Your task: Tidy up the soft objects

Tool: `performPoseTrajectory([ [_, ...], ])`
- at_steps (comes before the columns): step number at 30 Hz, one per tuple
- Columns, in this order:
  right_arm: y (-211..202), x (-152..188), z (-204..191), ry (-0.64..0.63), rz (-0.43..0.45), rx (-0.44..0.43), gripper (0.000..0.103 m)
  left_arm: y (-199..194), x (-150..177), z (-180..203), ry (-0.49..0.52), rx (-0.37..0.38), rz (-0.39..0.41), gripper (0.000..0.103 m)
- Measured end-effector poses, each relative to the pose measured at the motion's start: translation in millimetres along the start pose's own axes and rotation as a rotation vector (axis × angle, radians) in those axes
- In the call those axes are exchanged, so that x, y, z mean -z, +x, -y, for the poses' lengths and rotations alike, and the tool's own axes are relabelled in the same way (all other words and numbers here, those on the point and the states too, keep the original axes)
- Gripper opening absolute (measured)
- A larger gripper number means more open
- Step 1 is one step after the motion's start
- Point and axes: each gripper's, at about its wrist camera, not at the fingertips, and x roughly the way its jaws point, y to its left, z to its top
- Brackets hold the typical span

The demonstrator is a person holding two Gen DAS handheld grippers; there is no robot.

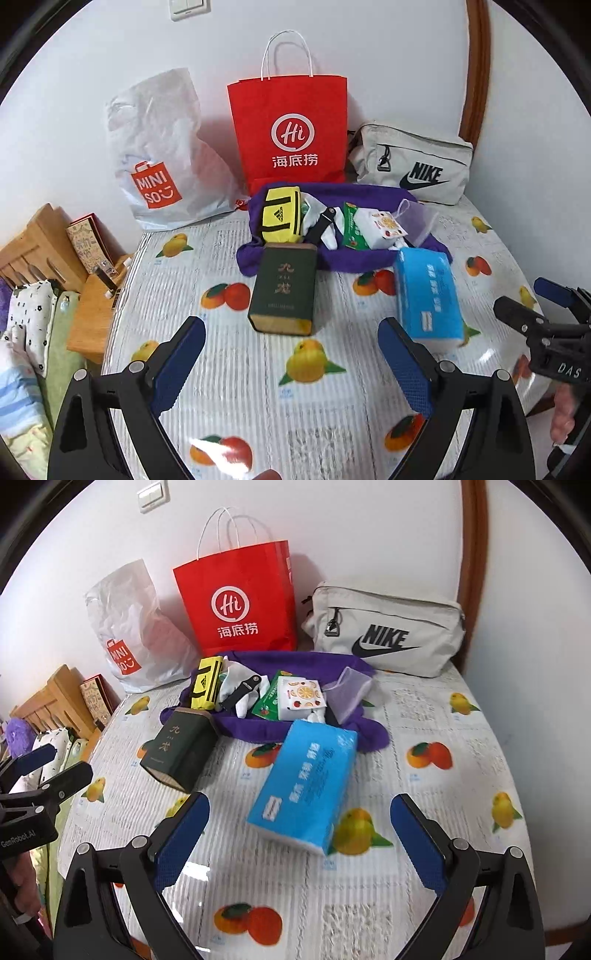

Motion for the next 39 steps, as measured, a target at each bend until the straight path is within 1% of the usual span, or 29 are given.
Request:
performPoseTrajectory([
  [6, -27, 21, 6, 0.025, 0.022, 0.000, 0.098, -20, 20, -4, -0.061, 0.017, 0.007, 0.095],
  [19, -60, 49, 12, 0.040, 0.051, -0.008, 0.098, -52, 46, 13, -0.029, 0.015, 0.037, 0.095],
  [25, -77, 61, 7, 0.033, 0.091, -0.017, 0.098, -65, 59, 17, -0.028, 0.012, 0.054, 0.095],
  [32, -85, 78, 7, 0.032, 0.105, -0.017, 0.098, -79, 75, 21, -0.025, 0.012, 0.081, 0.095],
  [37, -95, 86, 6, 0.016, 0.119, -0.013, 0.098, -90, 81, 25, -0.008, -0.012, 0.092, 0.095],
  [39, -98, 87, 6, 0.018, 0.125, -0.014, 0.098, -95, 84, 25, -0.013, -0.007, 0.102, 0.095],
])
